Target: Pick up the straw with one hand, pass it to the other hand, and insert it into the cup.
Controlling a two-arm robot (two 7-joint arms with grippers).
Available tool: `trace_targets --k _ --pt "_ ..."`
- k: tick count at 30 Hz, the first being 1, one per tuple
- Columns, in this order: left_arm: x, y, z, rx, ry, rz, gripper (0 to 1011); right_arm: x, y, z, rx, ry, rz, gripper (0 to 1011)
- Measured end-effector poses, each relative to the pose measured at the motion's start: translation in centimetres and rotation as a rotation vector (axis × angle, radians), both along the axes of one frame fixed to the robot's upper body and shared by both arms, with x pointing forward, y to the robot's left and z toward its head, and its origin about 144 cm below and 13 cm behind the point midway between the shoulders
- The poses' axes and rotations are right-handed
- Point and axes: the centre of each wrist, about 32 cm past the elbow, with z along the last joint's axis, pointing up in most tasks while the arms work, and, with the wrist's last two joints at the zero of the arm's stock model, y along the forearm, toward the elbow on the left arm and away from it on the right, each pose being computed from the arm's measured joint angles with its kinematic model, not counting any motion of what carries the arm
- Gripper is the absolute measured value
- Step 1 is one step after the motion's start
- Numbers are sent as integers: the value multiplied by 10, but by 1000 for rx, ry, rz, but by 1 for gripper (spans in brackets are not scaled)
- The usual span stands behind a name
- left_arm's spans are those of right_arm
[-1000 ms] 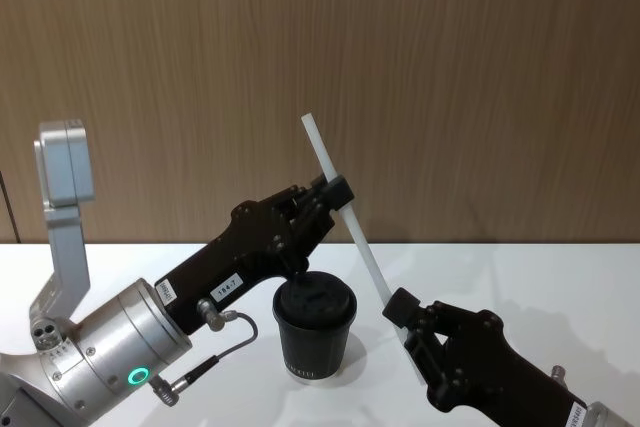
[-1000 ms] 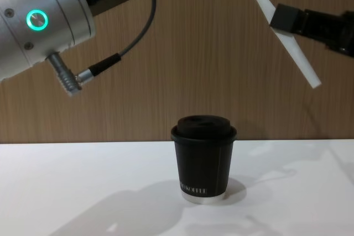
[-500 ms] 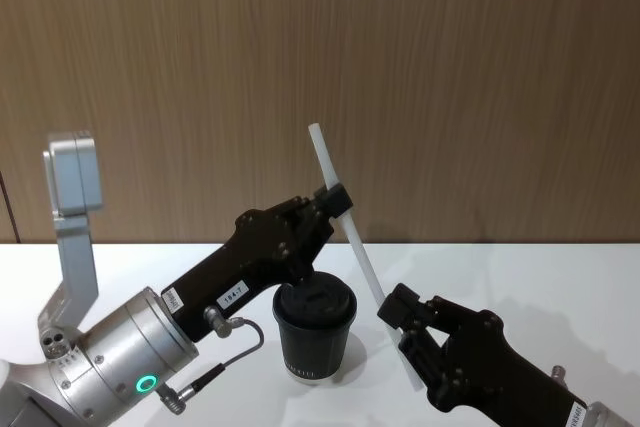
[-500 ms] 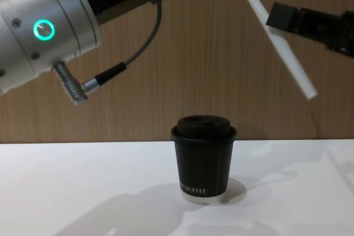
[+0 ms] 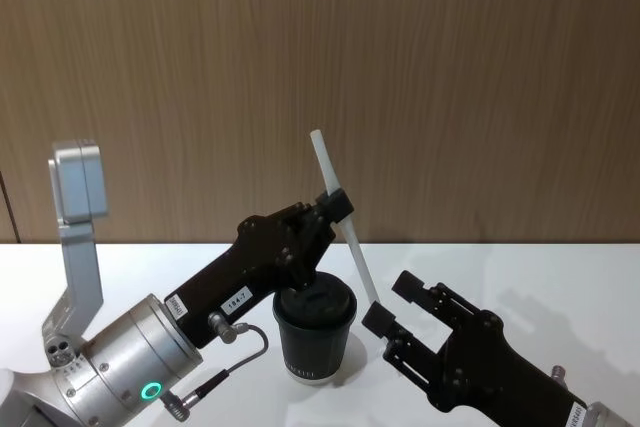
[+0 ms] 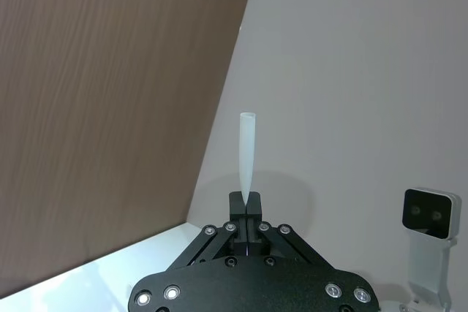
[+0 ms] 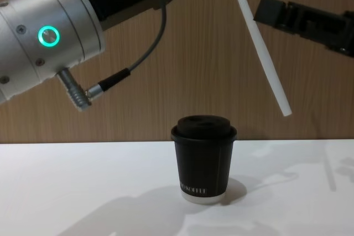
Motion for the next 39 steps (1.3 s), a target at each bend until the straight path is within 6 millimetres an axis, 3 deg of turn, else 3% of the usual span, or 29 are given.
trace_targets --k 10,16,39 --pt "-2 4 5 32 -33 48 5 0 0 0 0 0 0 880" --pt "-2 13 11 67 -68 96 5 0 0 0 0 0 0 1001" --pt "3 41 25 166 -147 262 5 0 0 0 0 0 0 1001"
